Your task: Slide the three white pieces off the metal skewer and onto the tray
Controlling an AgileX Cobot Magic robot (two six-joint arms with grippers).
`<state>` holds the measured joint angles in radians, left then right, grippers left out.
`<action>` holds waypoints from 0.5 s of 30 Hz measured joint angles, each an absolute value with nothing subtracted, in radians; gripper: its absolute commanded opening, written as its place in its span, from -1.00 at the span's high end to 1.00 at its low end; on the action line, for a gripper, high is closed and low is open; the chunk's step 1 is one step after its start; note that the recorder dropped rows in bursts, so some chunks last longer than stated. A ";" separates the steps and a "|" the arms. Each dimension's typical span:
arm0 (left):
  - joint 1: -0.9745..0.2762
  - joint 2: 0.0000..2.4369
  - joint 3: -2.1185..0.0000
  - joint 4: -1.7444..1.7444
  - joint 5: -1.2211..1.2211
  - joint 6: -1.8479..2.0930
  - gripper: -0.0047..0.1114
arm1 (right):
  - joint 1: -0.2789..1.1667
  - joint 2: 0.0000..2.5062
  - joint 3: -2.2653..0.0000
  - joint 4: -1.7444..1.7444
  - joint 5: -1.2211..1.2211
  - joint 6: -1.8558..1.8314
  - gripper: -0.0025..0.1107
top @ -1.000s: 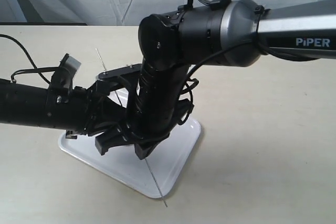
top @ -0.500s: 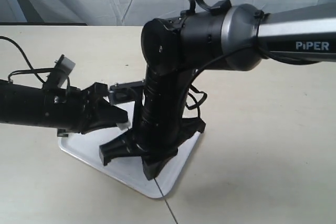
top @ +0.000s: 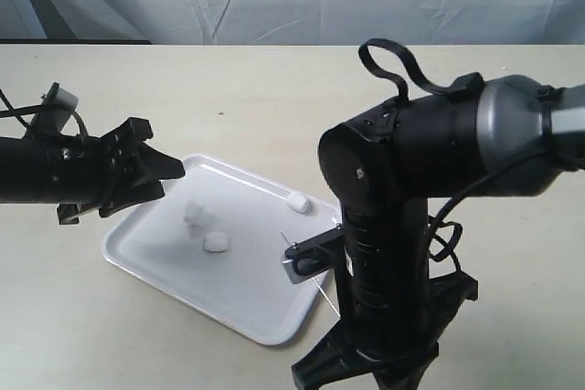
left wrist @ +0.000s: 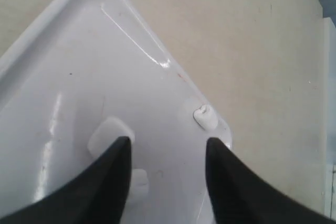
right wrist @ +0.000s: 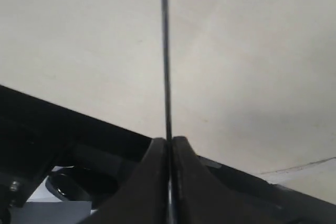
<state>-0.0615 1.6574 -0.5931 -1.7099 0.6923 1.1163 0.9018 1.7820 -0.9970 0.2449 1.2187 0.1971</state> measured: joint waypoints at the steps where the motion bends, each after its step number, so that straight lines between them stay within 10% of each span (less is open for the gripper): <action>1: -0.061 1.657 -0.593 -1.708 0.709 1.123 -0.03 | 0.902 1.766 -0.995 0.241 1.219 0.199 0.97; 7: -0.061 1.657 -0.595 -1.650 0.742 1.106 0.01 | 0.902 1.766 -1.050 0.201 1.223 0.199 0.97; 15: -0.061 1.646 -0.595 -1.604 0.684 1.080 0.57 | 0.902 1.936 -1.295 0.151 1.224 0.199 0.97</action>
<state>-0.0615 1.6461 -0.5948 -1.6040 0.6841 1.0802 0.9018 1.9358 -1.2954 0.1507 1.2242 0.1991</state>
